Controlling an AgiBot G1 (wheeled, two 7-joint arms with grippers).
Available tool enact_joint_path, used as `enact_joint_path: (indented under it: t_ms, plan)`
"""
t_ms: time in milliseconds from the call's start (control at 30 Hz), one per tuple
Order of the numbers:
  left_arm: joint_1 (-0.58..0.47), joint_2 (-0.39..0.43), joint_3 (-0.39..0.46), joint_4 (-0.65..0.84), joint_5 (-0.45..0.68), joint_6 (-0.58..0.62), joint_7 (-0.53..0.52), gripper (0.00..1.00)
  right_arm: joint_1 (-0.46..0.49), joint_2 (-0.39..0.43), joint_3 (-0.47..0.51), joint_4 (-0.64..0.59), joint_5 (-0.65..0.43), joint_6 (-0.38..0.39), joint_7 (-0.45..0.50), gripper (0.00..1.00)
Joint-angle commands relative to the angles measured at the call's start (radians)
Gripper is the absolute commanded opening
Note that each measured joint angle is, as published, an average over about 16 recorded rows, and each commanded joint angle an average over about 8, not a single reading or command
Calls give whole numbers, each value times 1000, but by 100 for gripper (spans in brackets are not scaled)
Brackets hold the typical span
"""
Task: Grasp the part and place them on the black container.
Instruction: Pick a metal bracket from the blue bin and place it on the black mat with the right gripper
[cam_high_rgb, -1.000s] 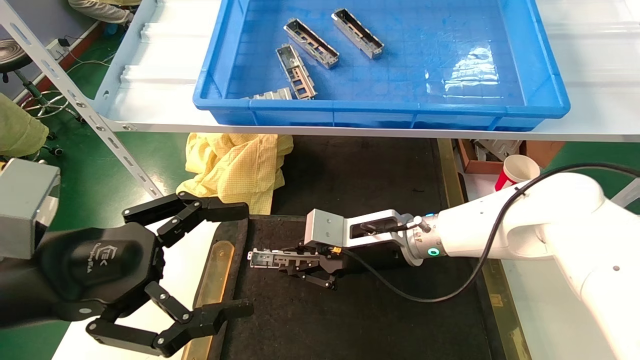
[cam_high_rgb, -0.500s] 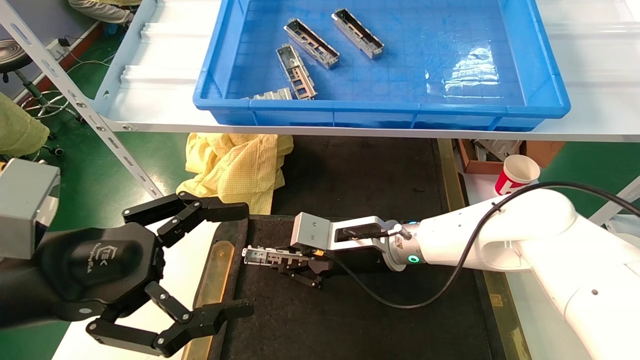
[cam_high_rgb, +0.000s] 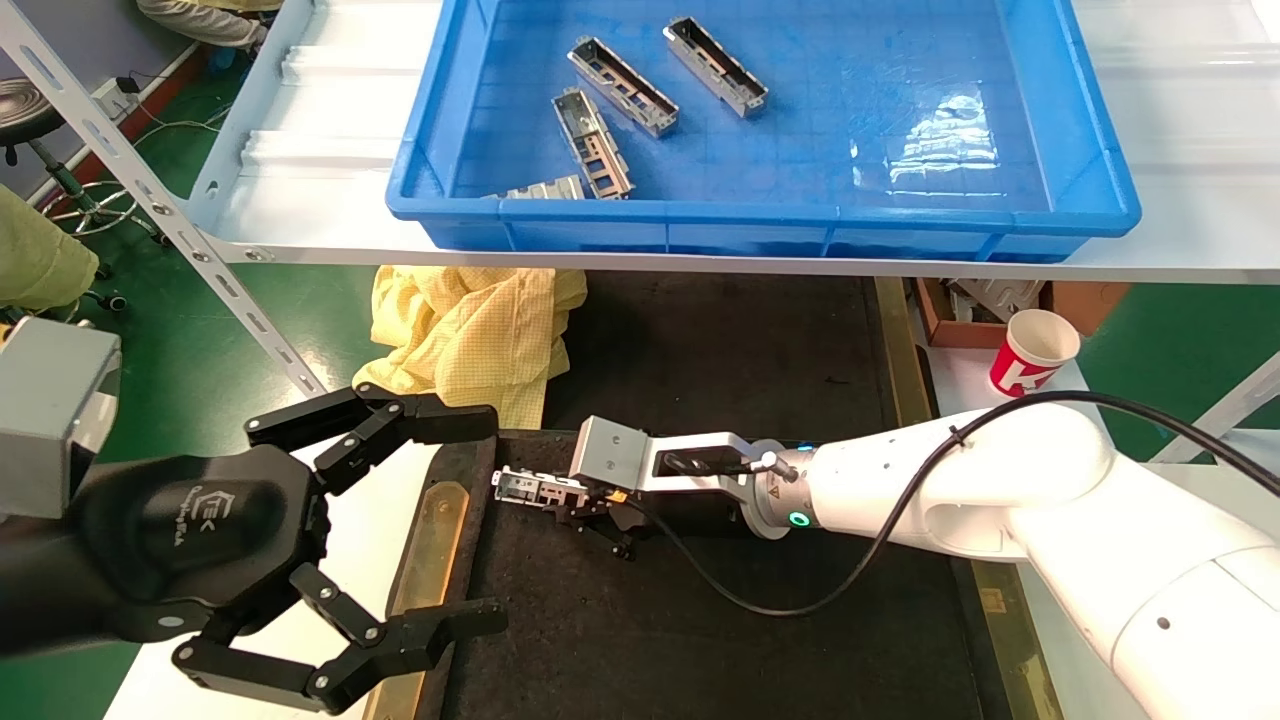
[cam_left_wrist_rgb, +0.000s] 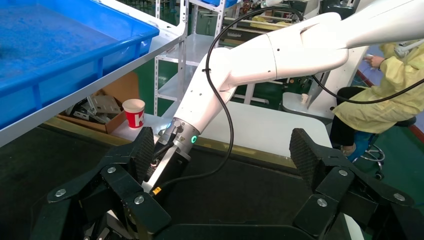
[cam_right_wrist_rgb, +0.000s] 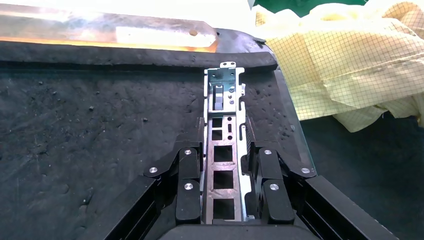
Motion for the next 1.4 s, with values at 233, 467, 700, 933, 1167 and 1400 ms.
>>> enact_joint_path:
  t_ms: [233, 467, 700, 933, 1167, 1400]
  plan:
    - [0, 0, 0, 0, 0, 0, 0, 100, 11, 4, -39, 16, 34, -14, 11, 0]
    - [0, 0, 0, 0, 0, 0, 0, 100, 21, 6, -62, 4, 60, -53, 1, 0]
    - [0, 0, 0, 0, 0, 0, 0, 100, 27, 5, -84, -8, 81, -74, -12, 0]
    - [0, 0, 0, 0, 0, 0, 0, 100, 31, 4, -108, -13, 94, -89, -22, 0]
    - [0, 0, 0, 0, 0, 0, 0, 100, 33, 3, -132, -14, 107, -85, -28, 68]
    - [0, 0, 0, 0, 0, 0, 0, 100, 34, 3, -151, -11, 122, -68, -35, 100]
